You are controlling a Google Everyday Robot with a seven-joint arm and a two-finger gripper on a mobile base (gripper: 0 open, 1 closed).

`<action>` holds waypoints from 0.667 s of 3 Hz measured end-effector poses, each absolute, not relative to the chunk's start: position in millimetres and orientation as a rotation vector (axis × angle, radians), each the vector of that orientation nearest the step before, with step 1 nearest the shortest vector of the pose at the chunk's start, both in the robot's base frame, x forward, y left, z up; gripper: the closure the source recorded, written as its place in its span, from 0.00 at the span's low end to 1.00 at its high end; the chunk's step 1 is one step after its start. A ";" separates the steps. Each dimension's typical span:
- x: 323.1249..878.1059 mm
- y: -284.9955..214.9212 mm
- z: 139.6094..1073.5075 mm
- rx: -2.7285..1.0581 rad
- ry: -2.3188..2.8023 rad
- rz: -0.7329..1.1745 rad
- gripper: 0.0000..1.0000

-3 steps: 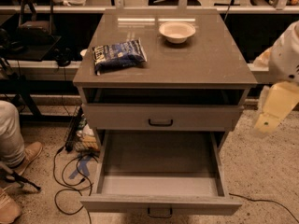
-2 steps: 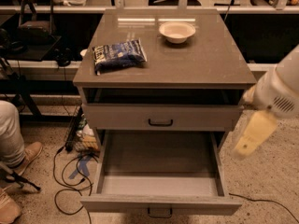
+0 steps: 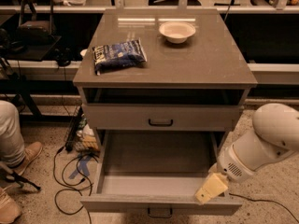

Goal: Close middle drawer

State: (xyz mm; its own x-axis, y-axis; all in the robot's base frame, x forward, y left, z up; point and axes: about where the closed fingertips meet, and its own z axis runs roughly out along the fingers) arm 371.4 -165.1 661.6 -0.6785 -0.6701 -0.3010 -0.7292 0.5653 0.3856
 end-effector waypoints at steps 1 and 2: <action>371.2 -167.5 668.6 -1.218 2.667 0.723 0.49; 370.0 -165.4 659.0 -1.212 2.690 0.725 0.73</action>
Offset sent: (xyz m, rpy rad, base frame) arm -0.0039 0.0016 -0.0170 -0.0289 0.0385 -0.0052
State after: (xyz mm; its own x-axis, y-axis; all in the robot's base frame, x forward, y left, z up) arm 370.0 -165.4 659.0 -0.6773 -0.6799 -0.2810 -0.7290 0.5690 0.3805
